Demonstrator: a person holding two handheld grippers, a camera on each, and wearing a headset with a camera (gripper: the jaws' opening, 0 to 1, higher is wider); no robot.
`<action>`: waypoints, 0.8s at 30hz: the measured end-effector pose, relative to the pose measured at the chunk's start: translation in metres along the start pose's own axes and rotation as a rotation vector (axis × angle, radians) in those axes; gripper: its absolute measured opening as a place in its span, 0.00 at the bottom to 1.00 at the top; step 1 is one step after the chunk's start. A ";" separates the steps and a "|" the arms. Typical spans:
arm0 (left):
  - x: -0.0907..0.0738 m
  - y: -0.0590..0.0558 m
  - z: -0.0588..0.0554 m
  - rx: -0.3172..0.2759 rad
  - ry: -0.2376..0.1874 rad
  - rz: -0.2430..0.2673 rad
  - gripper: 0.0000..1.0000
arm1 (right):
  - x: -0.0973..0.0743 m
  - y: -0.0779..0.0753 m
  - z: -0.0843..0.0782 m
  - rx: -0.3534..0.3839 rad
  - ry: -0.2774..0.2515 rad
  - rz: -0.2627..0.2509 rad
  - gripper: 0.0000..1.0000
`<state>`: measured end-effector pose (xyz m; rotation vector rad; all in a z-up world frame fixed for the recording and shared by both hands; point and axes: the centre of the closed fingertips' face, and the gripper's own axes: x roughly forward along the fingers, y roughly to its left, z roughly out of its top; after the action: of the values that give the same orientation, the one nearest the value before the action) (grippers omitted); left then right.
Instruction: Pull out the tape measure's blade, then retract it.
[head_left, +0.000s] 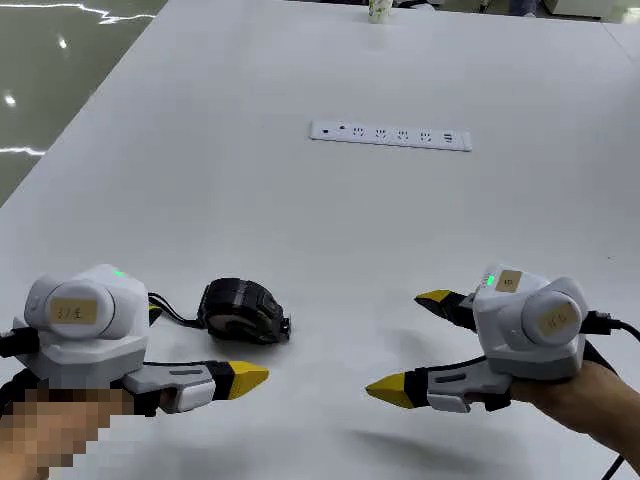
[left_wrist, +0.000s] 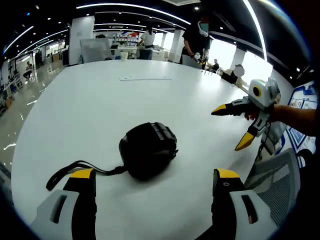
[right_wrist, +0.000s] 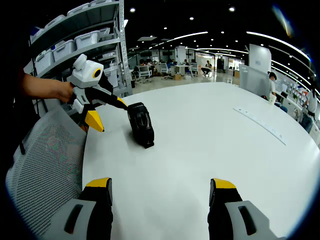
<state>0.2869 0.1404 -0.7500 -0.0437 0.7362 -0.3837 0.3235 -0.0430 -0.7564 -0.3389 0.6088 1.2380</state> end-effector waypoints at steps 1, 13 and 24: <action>0.000 -0.001 0.000 0.002 -0.006 -0.005 0.94 | -0.001 0.001 -0.001 0.006 0.000 -0.003 0.80; -0.003 -0.011 -0.007 0.059 -0.009 -0.032 0.99 | -0.015 0.006 -0.020 0.043 -0.009 -0.046 0.85; -0.008 -0.020 -0.014 0.077 -0.031 -0.068 0.99 | -0.026 0.012 -0.035 0.081 -0.026 -0.077 0.89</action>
<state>0.2656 0.1259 -0.7521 -0.0019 0.6898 -0.4747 0.2981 -0.0784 -0.7679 -0.2758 0.6169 1.1392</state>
